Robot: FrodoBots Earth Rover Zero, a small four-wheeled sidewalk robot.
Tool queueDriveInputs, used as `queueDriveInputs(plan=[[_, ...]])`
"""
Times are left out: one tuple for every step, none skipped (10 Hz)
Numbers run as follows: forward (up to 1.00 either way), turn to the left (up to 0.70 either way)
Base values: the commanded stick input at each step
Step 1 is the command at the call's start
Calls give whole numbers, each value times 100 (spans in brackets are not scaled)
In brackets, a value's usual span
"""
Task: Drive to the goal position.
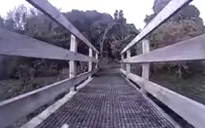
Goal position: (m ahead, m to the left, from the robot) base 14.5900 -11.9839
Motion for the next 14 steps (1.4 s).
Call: queueDriveInputs(plan=[[70, 0], [70, 0], [70, 0], [70, 0], [70, -2], [70, -8], [70, -28], [70, -20], [70, 0], [70, 0], [70, 0], [70, 0], [70, 0], [70, 0]])
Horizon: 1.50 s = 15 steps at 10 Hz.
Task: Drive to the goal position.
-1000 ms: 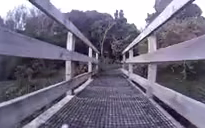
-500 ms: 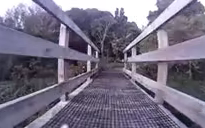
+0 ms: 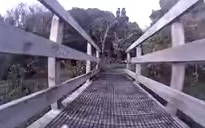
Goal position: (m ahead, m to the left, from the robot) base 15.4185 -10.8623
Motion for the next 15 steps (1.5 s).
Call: queueDriveInputs(plan=[[70, 0], [70, 0], [70, 0], [70, 0], [70, -15], [70, -33], [70, -34], [70, -35], [70, -35], [70, 0], [70, 0], [70, 0], [70, 0], [70, 0], [70, 0]])
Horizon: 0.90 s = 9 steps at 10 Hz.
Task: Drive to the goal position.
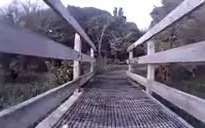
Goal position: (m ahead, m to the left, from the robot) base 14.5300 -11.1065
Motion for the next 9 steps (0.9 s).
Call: queueDriveInputs(plan=[[70, 0], [70, 0], [70, 0], [70, 0], [70, 0], [70, 0], [70, -8], [70, -32], [70, -35]])
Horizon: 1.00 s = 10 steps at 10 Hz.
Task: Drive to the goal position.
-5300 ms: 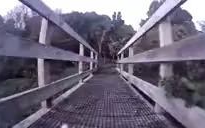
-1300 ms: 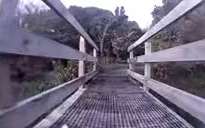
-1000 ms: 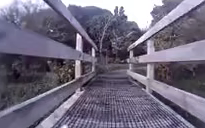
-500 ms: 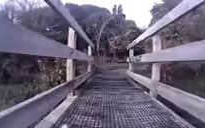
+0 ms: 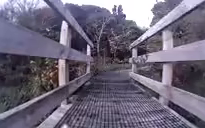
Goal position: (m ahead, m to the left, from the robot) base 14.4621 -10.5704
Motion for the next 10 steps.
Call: queueDriveInputs(plan=[[70, -34], [70, -32], [70, -13], [70, 0], [70, 0], [70, 0], [70, 0], [70, 0], [70, -1], [70, -2]])
